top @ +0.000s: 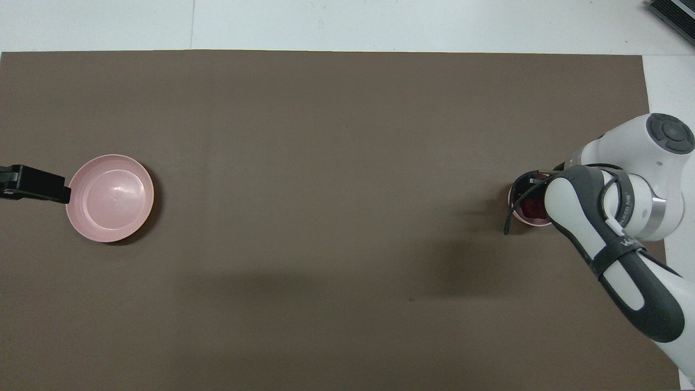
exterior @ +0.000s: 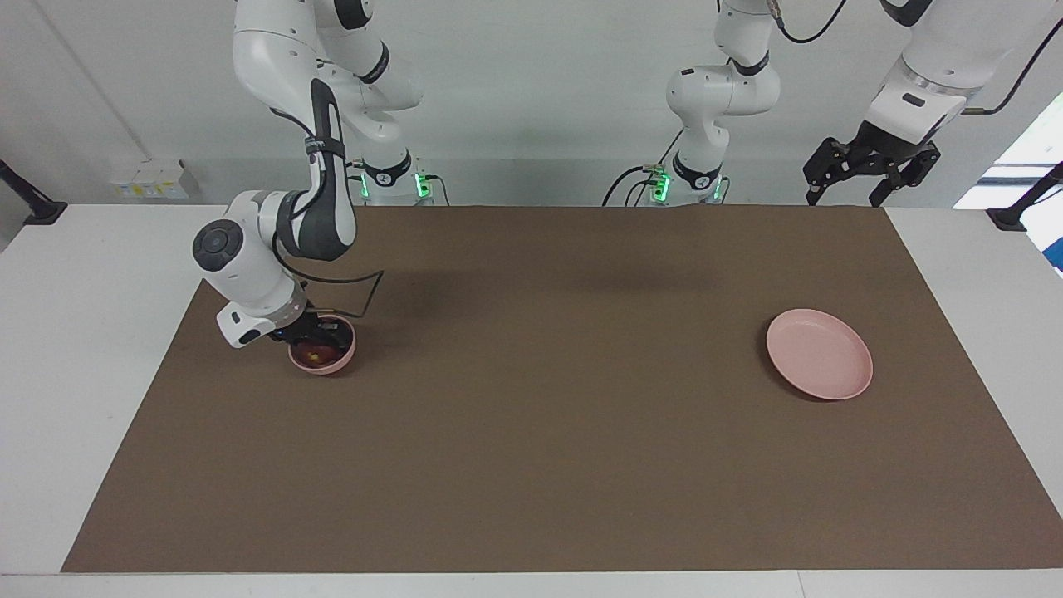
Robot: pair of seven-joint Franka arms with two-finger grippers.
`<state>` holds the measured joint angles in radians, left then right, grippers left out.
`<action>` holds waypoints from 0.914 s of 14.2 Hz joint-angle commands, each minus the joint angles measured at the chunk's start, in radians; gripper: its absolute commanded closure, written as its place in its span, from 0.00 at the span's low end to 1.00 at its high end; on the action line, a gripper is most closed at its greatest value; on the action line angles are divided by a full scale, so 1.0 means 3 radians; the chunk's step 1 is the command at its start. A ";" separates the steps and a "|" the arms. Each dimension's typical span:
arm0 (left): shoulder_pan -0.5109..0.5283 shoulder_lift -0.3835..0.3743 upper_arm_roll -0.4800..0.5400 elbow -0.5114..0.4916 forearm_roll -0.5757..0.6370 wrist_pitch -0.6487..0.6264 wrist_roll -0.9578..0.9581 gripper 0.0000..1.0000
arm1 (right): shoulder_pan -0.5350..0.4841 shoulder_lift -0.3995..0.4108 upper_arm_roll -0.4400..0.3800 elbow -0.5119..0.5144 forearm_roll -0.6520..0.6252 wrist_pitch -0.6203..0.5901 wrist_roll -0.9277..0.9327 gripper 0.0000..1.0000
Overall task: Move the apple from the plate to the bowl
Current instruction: 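Lower the apple into the bowl and open the right gripper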
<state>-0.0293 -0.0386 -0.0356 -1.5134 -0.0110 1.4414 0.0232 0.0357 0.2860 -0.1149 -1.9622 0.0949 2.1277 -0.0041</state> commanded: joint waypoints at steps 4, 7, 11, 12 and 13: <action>0.0036 -0.0030 -0.0009 -0.0017 -0.0040 0.0007 0.0009 0.00 | -0.0048 -0.0043 0.0040 0.0047 -0.0076 -0.0041 0.0019 0.00; 0.0036 -0.0030 -0.0009 -0.0017 -0.0040 0.0007 0.0009 0.00 | -0.0037 -0.0135 0.0040 0.0245 -0.0076 -0.0352 0.0100 0.00; 0.0036 -0.0030 -0.0009 -0.0017 -0.0040 0.0007 0.0009 0.00 | 0.0004 -0.0441 0.0035 0.0292 -0.0086 -0.0557 0.0182 0.00; 0.0036 -0.0030 -0.0009 -0.0017 -0.0040 0.0007 0.0009 0.00 | 0.0009 -0.0548 0.0035 0.0292 -0.0112 -0.0598 0.0192 0.00; 0.0036 -0.0030 -0.0009 -0.0017 -0.0040 0.0007 0.0009 0.00 | 0.0014 -0.0651 0.0056 0.0292 -0.0208 -0.0629 0.0238 0.00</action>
<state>-0.0293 -0.0386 -0.0356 -1.5134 -0.0110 1.4414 0.0232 0.0385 0.1585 -0.1099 -1.8616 0.0881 1.9652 0.0240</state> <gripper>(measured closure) 0.000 0.000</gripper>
